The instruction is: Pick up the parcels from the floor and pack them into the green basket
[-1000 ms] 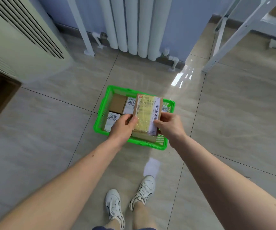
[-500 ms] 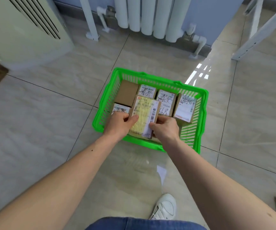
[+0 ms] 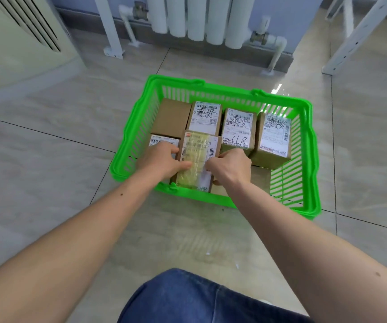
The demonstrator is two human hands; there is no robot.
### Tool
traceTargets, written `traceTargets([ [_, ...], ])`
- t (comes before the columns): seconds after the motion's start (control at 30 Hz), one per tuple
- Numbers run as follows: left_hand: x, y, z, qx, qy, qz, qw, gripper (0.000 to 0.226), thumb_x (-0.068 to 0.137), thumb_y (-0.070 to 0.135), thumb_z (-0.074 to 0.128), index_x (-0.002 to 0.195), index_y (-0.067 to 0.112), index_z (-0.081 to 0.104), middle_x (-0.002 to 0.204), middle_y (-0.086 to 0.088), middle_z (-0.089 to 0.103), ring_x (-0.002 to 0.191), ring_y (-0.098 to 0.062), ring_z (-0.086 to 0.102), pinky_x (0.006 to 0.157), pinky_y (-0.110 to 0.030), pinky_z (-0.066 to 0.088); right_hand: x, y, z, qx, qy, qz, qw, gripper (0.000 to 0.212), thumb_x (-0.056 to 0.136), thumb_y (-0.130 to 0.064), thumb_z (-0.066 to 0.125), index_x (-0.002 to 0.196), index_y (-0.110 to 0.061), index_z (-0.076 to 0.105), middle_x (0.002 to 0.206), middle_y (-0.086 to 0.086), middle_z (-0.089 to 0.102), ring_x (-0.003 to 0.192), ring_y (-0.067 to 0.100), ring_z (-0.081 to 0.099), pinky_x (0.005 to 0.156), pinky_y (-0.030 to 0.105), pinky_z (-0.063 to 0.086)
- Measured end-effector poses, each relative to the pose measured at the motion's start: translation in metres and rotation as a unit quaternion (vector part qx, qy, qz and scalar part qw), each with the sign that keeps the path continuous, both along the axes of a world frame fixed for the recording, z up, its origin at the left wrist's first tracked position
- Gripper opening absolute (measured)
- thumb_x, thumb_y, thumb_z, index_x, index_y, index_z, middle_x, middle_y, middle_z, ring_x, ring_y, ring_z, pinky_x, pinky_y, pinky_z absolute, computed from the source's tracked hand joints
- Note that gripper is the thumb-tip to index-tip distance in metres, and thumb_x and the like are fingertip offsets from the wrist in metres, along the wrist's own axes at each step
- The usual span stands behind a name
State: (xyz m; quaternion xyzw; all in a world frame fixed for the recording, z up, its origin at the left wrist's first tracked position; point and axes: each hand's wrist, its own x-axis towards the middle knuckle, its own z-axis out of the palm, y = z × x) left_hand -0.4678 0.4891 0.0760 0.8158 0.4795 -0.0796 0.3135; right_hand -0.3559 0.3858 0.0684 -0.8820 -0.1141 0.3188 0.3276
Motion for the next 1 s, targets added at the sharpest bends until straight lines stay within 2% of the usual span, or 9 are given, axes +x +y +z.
traceTargets([
  [0.13, -0.002, 0.001, -0.001, 0.024, 0.004, -0.016, 1.0, 0.048, 0.075, 0.061, 0.068, 0.114, 0.033, 0.068, 0.099, 0.001, 0.073, 0.083, -0.023, 0.066, 0.063, -0.028, 0.041, -0.002, 0.0, 0.004, -0.018, -0.023, -0.002, 1.0, 0.021, 0.061, -0.026, 0.068, 0.072, -0.009, 0.073, 0.071, 0.005, 0.072, 0.067, 0.027, 0.072, 0.067, 0.041, 0.064],
  [0.2, -0.002, 0.001, 0.001, 0.017, -0.004, -0.01, 1.0, 0.046, 0.076, 0.06, 0.067, 0.113, 0.033, 0.069, 0.106, 0.002, 0.072, 0.09, -0.024, 0.067, 0.067, -0.028, 0.044, -0.002, 0.0, 0.008, -0.023, -0.037, -0.002, 0.999, 0.021, 0.063, -0.028, 0.068, 0.073, -0.01, 0.073, 0.07, 0.005, 0.072, 0.068, 0.026, 0.072, 0.07, 0.038, 0.063],
  [0.33, -0.004, -0.002, 0.004, 0.002, -0.014, -0.005, 1.0, 0.033, 0.079, 0.056, 0.067, 0.101, 0.031, 0.072, 0.092, 0.005, 0.073, 0.083, -0.023, 0.069, 0.069, -0.031, 0.05, -0.002, -0.001, 0.009, -0.027, -0.05, -0.002, 0.998, 0.02, 0.067, -0.028, 0.069, 0.072, -0.008, 0.071, 0.068, 0.003, 0.07, 0.069, 0.025, 0.071, 0.068, 0.033, 0.059],
  [0.47, -0.006, -0.005, 0.003, 0.02, -0.015, 0.003, 1.0, 0.026, 0.082, 0.053, 0.064, 0.098, 0.034, 0.071, 0.087, 0.005, 0.072, 0.08, -0.021, 0.066, 0.067, -0.029, 0.047, -0.004, -0.001, 0.008, -0.024, -0.06, -0.005, 0.998, 0.016, 0.068, -0.028, 0.067, 0.064, -0.014, 0.061, 0.065, 0.003, 0.066, 0.068, 0.027, 0.068, 0.058, 0.028, 0.046],
  [0.57, -0.001, -0.008, -0.002, 0.034, -0.009, 0.001, 0.999, 0.034, 0.084, 0.054, 0.06, 0.105, 0.029, 0.071, 0.096, 0.002, 0.074, 0.082, -0.023, 0.067, 0.071, -0.03, 0.05, -0.003, -0.003, -0.002, -0.023, -0.043, -0.014, 0.999, 0.019, 0.068, -0.03, 0.068, 0.069, -0.011, 0.065, 0.07, 0.004, 0.07, 0.07, 0.027, 0.07, 0.064, 0.031, 0.055],
  [0.67, 0.004, -0.014, -0.013, 0.066, 0.006, 0.001, 0.998, 0.042, 0.086, 0.053, 0.059, 0.118, 0.026, 0.065, 0.116, 0.0, 0.069, 0.105, -0.027, 0.064, 0.083, -0.034, 0.048, -0.003, -0.005, -0.019, -0.02, -0.01, -0.027, 0.999, 0.025, 0.068, -0.034, 0.07, 0.074, -0.01, 0.07, 0.078, 0.006, 0.073, 0.075, 0.029, 0.072, 0.073, 0.04, 0.062],
  [0.87, 0.003, -0.02, -0.031, 0.088, 0.016, 0.013, 0.996, 0.03, 0.084, 0.054, 0.062, 0.096, 0.027, 0.068, 0.082, 0.005, 0.066, 0.087, -0.025, 0.064, 0.064, -0.029, 0.041, 0.001, -0.003, -0.042, -0.018, 0.005, -0.012, 1.0, 0.026, 0.078, -0.036, 0.075, 0.084, -0.011, 0.075, 0.086, 0.006, 0.074, 0.081, 0.024, 0.07, 0.063, 0.029, 0.05],
  [0.93, 0.006, -0.019, -0.03, 0.103, 0.032, 0.014, 0.994, 0.033, 0.083, 0.052, 0.065, 0.104, 0.027, 0.068, 0.091, 0.003, 0.065, 0.091, -0.024, 0.063, 0.066, -0.03, 0.041, 0.003, -0.001, -0.045, -0.022, 0.016, -0.007, 1.0, 0.025, 0.08, -0.035, 0.074, 0.088, -0.011, 0.075, 0.089, 0.007, 0.074, 0.083, 0.024, 0.069, 0.062, 0.028, 0.047],
  [1.0, 0.01, -0.019, -0.029, 0.127, 0.045, 0.014, 0.991, 0.042, 0.081, 0.049, 0.068, 0.114, 0.024, 0.062, 0.112, -0.002, 0.064, 0.102, -0.027, 0.061, 0.069, -0.032, 0.041, 0.003, 0.001, -0.049, -0.028, 0.014, 0.006, 0.999, 0.026, 0.079, -0.035, 0.075, 0.091, -0.011, 0.075, 0.091, 0.007, 0.074, 0.084, 0.023, 0.069, 0.064, 0.029, 0.05],
])
